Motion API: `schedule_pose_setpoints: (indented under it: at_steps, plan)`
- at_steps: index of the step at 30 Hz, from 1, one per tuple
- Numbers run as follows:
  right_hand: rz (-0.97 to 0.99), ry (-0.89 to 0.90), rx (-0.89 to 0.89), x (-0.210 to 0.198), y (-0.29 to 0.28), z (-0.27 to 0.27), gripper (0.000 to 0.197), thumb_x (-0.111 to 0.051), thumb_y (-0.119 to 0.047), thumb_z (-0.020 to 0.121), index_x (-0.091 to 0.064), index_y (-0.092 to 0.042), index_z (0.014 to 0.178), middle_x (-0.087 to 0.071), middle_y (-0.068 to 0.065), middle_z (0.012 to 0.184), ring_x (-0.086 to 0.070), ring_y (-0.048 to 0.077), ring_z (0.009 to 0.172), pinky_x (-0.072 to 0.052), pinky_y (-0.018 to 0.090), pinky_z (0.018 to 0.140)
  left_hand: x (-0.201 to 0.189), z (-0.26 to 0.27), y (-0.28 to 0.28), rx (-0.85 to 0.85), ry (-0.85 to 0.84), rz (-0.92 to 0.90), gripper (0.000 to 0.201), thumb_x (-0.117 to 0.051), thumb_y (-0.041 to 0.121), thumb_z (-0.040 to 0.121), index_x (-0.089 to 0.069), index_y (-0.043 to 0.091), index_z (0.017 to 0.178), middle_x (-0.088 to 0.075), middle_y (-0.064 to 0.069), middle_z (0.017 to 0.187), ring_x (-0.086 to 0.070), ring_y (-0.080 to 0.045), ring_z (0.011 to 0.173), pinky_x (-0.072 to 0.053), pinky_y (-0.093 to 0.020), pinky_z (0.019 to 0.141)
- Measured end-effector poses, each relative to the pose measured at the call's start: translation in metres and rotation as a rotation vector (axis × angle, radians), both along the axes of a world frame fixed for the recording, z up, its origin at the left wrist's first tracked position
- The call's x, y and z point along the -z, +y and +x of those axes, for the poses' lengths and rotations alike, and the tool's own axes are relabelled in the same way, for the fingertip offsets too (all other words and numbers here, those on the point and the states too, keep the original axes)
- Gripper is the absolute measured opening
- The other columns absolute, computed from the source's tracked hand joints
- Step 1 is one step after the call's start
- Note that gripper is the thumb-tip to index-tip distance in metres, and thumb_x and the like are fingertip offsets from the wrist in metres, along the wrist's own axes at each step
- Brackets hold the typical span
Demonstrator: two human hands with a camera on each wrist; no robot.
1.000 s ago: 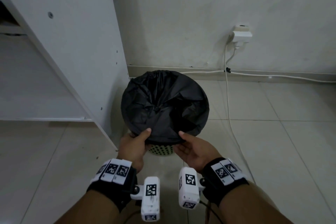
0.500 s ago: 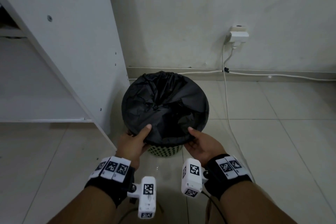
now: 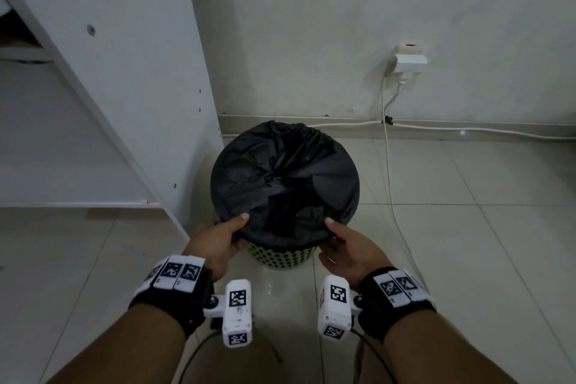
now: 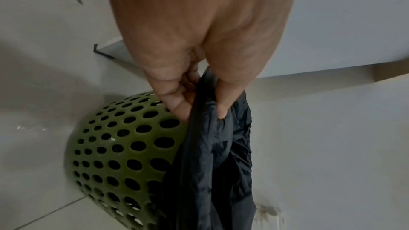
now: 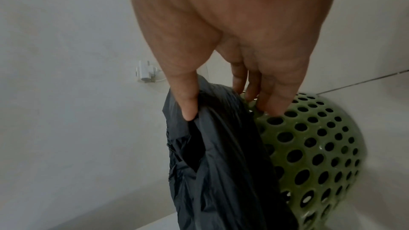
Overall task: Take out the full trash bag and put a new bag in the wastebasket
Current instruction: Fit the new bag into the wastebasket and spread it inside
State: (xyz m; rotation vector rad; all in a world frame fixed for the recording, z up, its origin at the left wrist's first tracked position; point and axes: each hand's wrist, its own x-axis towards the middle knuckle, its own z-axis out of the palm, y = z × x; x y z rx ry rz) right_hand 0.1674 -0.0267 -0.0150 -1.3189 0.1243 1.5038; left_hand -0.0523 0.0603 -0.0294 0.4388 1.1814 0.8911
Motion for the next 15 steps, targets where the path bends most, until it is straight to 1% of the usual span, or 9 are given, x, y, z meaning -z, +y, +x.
schedule_pose_setpoints:
  at_steps: [1,3,5,6,8,10,13,15]
  plan:
    - [-0.003,0.007,-0.005,-0.001,0.002,-0.001,0.010,-0.070,-0.014,0.087,-0.066,-0.010,0.095,-0.070,0.007,0.086,-0.062,0.020,0.080,-0.048,0.032,0.075,0.000,0.001,0.000,-0.020,0.009,0.005,0.041,-0.071,0.009,0.090,-0.063,0.009,0.130,-0.073,-0.009,0.118,-0.070,-0.024,0.101,-0.060,-0.028,0.061]
    - [0.000,0.026,0.026,-0.001,0.006,-0.003,0.003,-0.066,-0.010,0.090,-0.065,-0.009,0.092,-0.071,0.006,0.079,-0.063,0.020,0.077,-0.048,0.030,0.072,0.001,0.005,-0.005,-0.041,0.020,0.031,0.043,-0.072,0.014,0.090,-0.061,0.014,0.131,-0.072,-0.007,0.121,-0.068,-0.024,0.106,-0.059,-0.028,0.063]
    - [0.003,0.026,0.055,-0.001,0.009,-0.006,0.001,-0.065,-0.008,0.090,-0.065,-0.008,0.091,-0.073,0.006,0.070,-0.063,0.019,0.075,-0.049,0.030,0.068,0.000,0.013,-0.016,-0.015,0.002,0.056,0.039,-0.072,0.013,0.090,-0.063,0.018,0.128,-0.072,-0.004,0.121,-0.068,-0.022,0.108,-0.060,-0.026,0.064]
    - [0.003,0.021,0.061,0.000,0.009,-0.008,0.001,-0.066,-0.008,0.090,-0.065,-0.008,0.091,-0.073,0.005,0.069,-0.063,0.019,0.074,-0.049,0.030,0.067,0.000,0.019,-0.023,0.007,-0.010,0.062,0.034,-0.071,0.011,0.091,-0.065,0.020,0.123,-0.073,-0.003,0.118,-0.068,-0.022,0.107,-0.060,-0.026,0.066]
    - [0.002,0.013,0.062,0.000,0.008,-0.012,0.001,-0.067,-0.007,0.089,-0.066,-0.008,0.090,-0.074,0.005,0.068,-0.063,0.019,0.072,-0.048,0.030,0.065,0.002,0.030,-0.033,0.016,-0.003,0.066,0.024,-0.070,0.007,0.090,-0.069,0.022,0.108,-0.075,-0.003,0.111,-0.069,-0.022,0.102,-0.059,-0.031,0.075]
    - [0.006,0.013,0.031,0.000,0.005,-0.015,0.002,-0.067,-0.007,0.090,-0.066,-0.008,0.088,-0.073,0.005,0.068,-0.063,0.018,0.070,-0.048,0.030,0.064,0.003,0.034,-0.035,-0.026,0.027,0.066,0.017,-0.069,0.005,0.091,-0.069,0.020,0.099,-0.075,-0.005,0.105,-0.069,-0.024,0.097,-0.056,-0.036,0.082]
    - [0.005,0.001,-0.032,0.000,-0.001,-0.017,0.003,-0.069,-0.008,0.087,-0.067,-0.009,0.089,-0.073,0.006,0.072,-0.062,0.019,0.068,-0.050,0.030,0.065,0.006,0.029,-0.024,-0.046,0.091,0.046,0.015,-0.068,0.003,0.091,-0.070,0.017,0.095,-0.075,-0.007,0.100,-0.070,-0.024,0.090,-0.055,-0.037,0.080]
    - [0.011,-0.037,-0.022,0.000,-0.004,-0.013,0.011,-0.073,-0.015,0.086,-0.068,-0.009,0.093,-0.073,0.009,0.082,-0.063,0.021,0.072,-0.051,0.032,0.066,0.005,0.021,-0.017,-0.042,0.118,0.052,0.014,-0.068,0.002,0.090,-0.070,0.016,0.095,-0.074,-0.007,0.099,-0.069,-0.027,0.092,-0.056,-0.038,0.081]
